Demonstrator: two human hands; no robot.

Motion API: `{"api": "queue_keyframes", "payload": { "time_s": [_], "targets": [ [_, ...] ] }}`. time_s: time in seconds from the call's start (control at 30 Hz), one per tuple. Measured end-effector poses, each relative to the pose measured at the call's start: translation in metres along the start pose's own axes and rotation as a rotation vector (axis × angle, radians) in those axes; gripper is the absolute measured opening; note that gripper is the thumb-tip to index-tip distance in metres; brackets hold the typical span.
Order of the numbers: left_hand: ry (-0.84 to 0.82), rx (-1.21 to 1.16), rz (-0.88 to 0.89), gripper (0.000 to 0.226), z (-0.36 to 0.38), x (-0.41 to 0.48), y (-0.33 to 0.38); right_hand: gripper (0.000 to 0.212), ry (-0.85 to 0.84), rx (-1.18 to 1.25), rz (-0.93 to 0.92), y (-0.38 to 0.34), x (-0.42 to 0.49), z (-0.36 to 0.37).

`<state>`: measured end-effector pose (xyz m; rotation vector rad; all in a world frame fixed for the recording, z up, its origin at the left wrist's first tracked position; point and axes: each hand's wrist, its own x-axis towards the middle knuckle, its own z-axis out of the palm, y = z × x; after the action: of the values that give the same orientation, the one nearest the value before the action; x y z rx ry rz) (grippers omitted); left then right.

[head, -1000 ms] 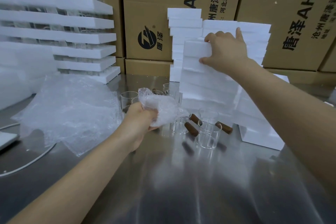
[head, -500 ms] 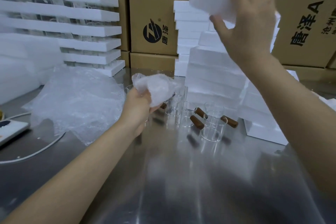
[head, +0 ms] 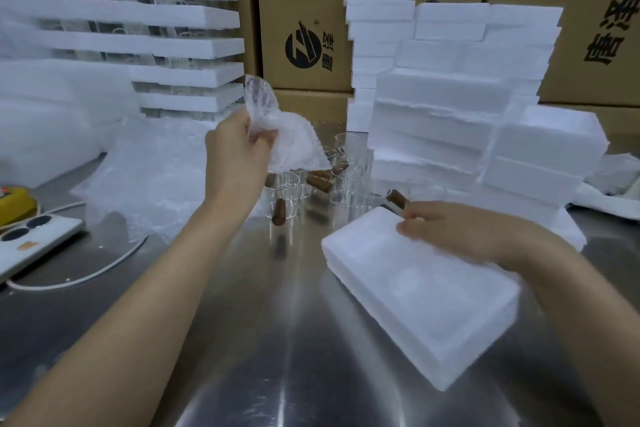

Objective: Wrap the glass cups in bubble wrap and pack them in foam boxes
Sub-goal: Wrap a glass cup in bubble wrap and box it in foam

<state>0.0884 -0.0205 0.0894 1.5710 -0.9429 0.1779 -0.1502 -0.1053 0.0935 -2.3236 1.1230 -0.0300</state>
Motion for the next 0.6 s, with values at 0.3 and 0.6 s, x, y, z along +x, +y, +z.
{"api": "queue_keyframes", "payload": {
  "time_s": [0.3,0.6],
  "targets": [
    [-0.26,0.098,0.153,0.02,0.003,-0.02,0.02,0.045,0.338,-0.03,-0.034,-0.013,0.017,0.044],
    [-0.332,0.181,0.128,0.018,0.008,-0.02,0.016,0.039,0.42,-0.176,-0.553,0.005,0.019,0.021]
  ]
}}
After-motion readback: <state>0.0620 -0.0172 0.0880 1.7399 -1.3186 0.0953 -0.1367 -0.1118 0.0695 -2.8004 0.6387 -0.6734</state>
